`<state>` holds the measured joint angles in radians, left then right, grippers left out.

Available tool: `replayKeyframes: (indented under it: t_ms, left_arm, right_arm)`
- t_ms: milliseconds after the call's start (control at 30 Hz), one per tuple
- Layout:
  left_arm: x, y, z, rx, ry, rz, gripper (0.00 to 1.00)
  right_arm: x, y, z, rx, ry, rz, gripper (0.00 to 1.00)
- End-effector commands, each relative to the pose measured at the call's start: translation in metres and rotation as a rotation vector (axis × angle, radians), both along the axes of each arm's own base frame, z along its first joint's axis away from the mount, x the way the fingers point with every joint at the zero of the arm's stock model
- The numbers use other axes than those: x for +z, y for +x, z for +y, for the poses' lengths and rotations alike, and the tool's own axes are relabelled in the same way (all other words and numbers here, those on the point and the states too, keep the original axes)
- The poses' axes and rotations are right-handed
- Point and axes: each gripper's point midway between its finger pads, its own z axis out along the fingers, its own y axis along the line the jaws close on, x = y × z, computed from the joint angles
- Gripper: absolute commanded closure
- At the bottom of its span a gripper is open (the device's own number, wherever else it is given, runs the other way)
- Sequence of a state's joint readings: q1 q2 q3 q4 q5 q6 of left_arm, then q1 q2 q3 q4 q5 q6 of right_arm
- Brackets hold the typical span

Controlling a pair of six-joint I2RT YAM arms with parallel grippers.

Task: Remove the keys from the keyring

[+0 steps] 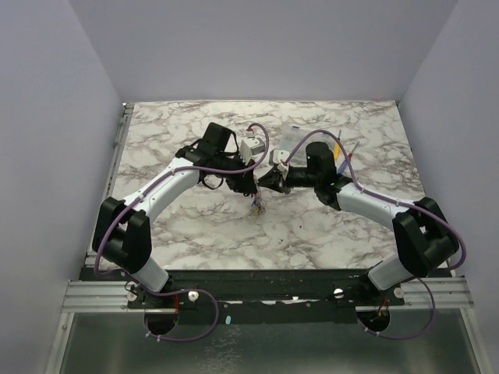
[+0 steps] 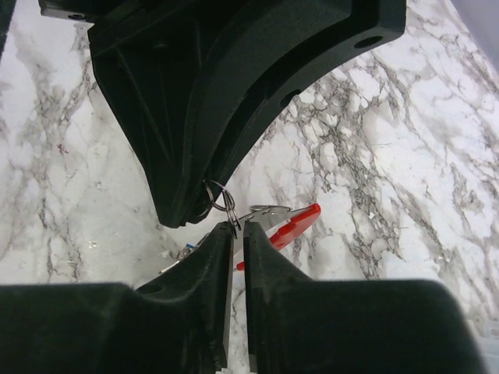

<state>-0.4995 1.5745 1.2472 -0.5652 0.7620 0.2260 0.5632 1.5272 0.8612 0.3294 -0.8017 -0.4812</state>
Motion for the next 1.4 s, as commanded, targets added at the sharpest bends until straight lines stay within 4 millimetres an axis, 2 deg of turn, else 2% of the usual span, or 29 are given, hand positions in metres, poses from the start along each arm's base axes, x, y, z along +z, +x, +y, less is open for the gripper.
replayKeyframes:
  t_ms: [0,67,100,400,700,767,900,1067,1200,1367]
  left_arm:
    - [0.006,0.001,-0.004,-0.013,-0.018,-0.014,1.0]
    - [0.005,-0.001,-0.004,-0.012,-0.019,-0.006,1.0]
    - [0.005,-0.001,-0.004,-0.01,-0.019,-0.004,1.0]
    - [0.004,0.016,0.011,0.096,-0.089,0.085,1.0]
    - [-0.021,0.015,0.013,0.163,-0.084,0.183,1.0]
    - [-0.022,0.017,0.013,0.169,-0.083,0.179,0.86]
    - [-0.012,0.027,0.02,0.183,-0.095,0.131,0.63]
    - [0.021,0.047,0.041,0.167,-0.126,-0.057,0.47]
    - [0.045,0.05,0.046,0.104,-0.139,-0.223,0.45]
    - [0.073,0.041,0.035,-0.034,-0.224,-0.332,0.47]
  right_arm:
    - [0.005,0.007,0.003,-0.014,-0.012,-0.031,0.9]
    - [0.006,0.009,0.003,-0.021,-0.012,-0.031,0.99]
    - [0.007,0.009,0.003,-0.024,-0.012,-0.03,0.99]
    - [0.018,0.002,0.004,-0.026,0.061,-0.013,0.99]
    - [0.034,-0.001,0.009,-0.017,0.16,0.002,1.0]
    - [0.035,-0.004,0.009,-0.005,0.172,0.012,0.99]
    - [0.032,-0.008,0.009,0.007,0.181,0.024,0.99]
    - [0.031,-0.011,0.009,0.027,0.186,0.048,0.99]
    - [0.03,-0.013,0.011,0.043,0.193,0.074,0.99]
    - [0.029,-0.012,0.015,0.055,0.195,0.117,0.99]
